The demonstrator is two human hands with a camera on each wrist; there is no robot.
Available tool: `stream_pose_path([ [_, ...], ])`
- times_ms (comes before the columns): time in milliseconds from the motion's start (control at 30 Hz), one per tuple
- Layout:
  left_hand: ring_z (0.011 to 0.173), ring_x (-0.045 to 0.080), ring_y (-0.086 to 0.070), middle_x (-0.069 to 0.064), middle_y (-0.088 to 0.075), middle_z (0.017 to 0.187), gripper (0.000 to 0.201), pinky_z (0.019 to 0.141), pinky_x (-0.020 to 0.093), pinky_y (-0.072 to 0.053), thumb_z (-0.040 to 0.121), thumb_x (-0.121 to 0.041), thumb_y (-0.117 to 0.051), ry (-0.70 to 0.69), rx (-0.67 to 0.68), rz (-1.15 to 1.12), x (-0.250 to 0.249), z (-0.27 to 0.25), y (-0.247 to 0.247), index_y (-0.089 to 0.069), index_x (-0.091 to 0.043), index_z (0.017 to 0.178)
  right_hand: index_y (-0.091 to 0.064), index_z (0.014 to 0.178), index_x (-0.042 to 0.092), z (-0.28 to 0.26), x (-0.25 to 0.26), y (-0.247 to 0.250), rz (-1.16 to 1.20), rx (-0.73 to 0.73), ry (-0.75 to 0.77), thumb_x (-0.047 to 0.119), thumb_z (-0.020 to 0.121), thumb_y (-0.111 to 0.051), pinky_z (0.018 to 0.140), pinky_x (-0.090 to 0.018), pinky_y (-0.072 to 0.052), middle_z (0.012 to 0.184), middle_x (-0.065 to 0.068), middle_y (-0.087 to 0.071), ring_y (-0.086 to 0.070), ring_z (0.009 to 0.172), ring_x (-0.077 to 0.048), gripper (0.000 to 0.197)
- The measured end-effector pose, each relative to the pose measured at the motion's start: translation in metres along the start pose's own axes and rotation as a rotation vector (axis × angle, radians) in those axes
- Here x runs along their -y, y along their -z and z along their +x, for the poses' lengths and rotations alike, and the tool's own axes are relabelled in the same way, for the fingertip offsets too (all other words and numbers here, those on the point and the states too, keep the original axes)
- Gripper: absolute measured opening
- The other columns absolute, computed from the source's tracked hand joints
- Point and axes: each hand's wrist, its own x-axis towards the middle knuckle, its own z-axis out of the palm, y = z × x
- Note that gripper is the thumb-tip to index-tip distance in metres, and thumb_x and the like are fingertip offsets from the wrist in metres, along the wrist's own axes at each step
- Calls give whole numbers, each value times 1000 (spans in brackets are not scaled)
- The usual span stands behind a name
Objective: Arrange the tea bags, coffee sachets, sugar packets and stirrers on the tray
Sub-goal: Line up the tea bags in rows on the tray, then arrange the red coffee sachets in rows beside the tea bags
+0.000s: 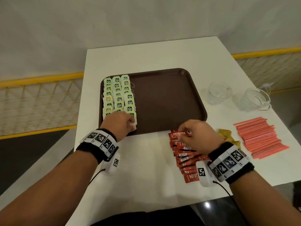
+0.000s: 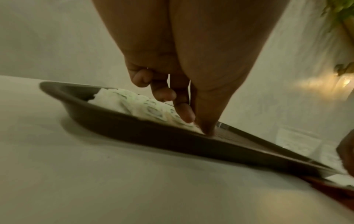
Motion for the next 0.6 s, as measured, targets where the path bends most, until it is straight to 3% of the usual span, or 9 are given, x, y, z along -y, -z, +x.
stream_pose_path([
  [167,80,8,-56,-12,-60,84,12,75,26,-47,87,-34,-66,-138,-24,-175,-34,-12,-7,-68,-28,96,-66,120,24,-21,-12,5,-137,64,-45,39,85,-71,100,-33,-45,123,4,-61,-55,113,-16,38],
  [333,77,0,-48,-16,-55,89,13,72,19,-40,89,-37,-62,-307,52,-154,-83,-13,-25,-67,-31,100,-64,121,27,-27,-27,14,-143,162,-31,41,86,-69,95,-30,-45,121,5,-60,-55,111,-15,38],
  [467,95,8,-54,-12,-60,103,22,86,30,-47,87,-44,-64,-353,120,-122,-122,-9,-40,-65,-31,105,-66,119,30,-22,-37,17,-199,237,51,43,86,-67,92,-32,-46,118,5,-58,-55,109,-16,36],
  [600,99,13,-54,-11,-59,105,31,88,35,-46,82,-50,-65,-338,146,-22,-146,-9,-50,-63,-32,108,-68,114,29,-12,-44,18,-239,286,134,39,88,-63,88,-36,-49,110,3,-59,-58,102,-19,28],
])
